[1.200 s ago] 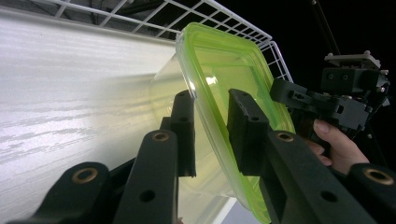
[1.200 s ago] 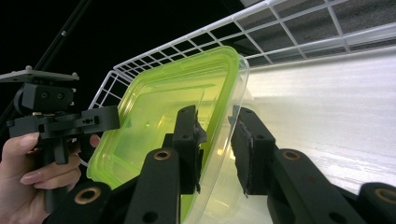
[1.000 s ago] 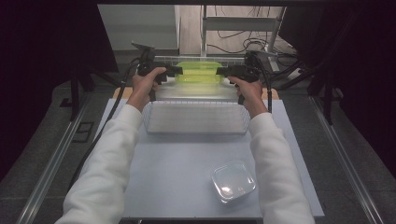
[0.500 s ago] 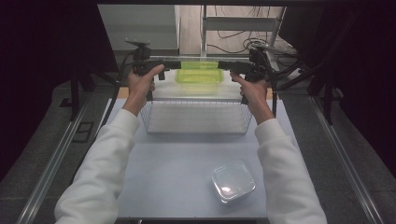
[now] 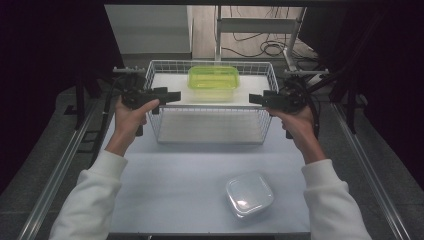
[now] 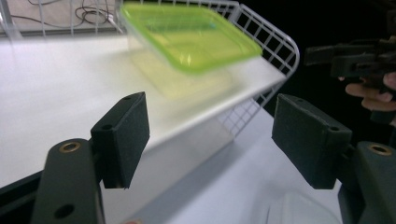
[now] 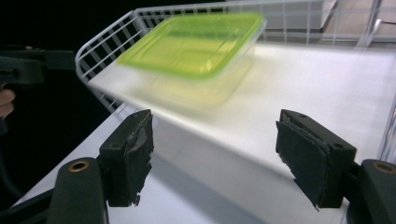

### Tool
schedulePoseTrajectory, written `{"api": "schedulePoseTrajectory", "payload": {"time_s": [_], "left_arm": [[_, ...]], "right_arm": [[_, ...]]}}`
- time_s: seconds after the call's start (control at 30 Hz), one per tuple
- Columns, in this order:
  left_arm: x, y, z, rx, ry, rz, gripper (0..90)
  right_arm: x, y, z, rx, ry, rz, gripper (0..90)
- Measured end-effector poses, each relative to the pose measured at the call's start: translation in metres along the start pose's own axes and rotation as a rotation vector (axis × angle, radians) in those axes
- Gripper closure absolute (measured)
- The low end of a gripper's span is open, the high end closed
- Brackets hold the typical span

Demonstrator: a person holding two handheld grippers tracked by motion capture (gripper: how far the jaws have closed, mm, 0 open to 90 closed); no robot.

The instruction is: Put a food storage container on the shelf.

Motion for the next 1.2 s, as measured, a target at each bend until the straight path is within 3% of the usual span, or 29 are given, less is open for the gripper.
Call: {"api": "schedulePoseTrajectory", "payload": {"time_s": [0.17, 0.27, 0.33, 0.43, 0.63, 0.8, 0.87, 1.0, 1.1, 1.2], "left_arm": [[-0.007, 0.014, 0.023, 0.050, -0.032, 0.000, 27.4], [-0.010, 0.024, 0.042, 0.086, -0.070, 0.001, 27.4], [-0.011, 0.028, 0.060, 0.102, -0.101, -0.001, 27.4], [-0.011, 0.028, 0.088, 0.115, -0.146, -0.034, 27.8], [-0.012, 0.029, 0.117, 0.126, -0.183, -0.039, 28.6], [-0.007, 0.026, 0.148, 0.126, -0.247, -0.055, 28.5], [-0.006, 0.022, 0.154, 0.133, -0.272, -0.073, 28.6], [-0.006, 0.019, 0.158, 0.115, -0.270, -0.073, 29.0], [-0.005, 0.017, 0.161, 0.126, -0.282, -0.094, 29.1], [-0.003, 0.017, 0.160, 0.102, -0.266, -0.074, 29.6]], "right_arm": [[-0.005, -0.006, 0.025, -0.043, -0.034, 0.002, 29.1], [-0.007, -0.010, 0.049, -0.092, -0.064, 0.013, 30.0], [-0.007, -0.011, 0.055, -0.096, -0.072, 0.012, 30.1], [-0.009, -0.016, 0.078, -0.114, -0.092, 0.004, 30.3], [-0.010, -0.021, 0.107, -0.133, -0.128, -0.006, 30.2], [-0.005, -0.022, 0.136, -0.150, -0.188, -0.012, 30.3], [-0.004, -0.023, 0.143, -0.147, -0.194, -0.020, 30.3], [-0.001, -0.023, 0.149, -0.151, -0.206, -0.034, 30.3], [0.001, -0.021, 0.151, -0.157, -0.216, -0.030, 30.3], [0.004, -0.018, 0.153, -0.150, -0.227, -0.032, 30.3]]}}
Point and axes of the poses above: each handheld gripper's, and its own axes: x roughly forward along the jaws, z roughly out of its underside, y roughly to its right, the point moved 9 cm from there along x, roughly forward along the jaws, and after that the axes turned 5 degrees about -y, right-handed, at the moved point
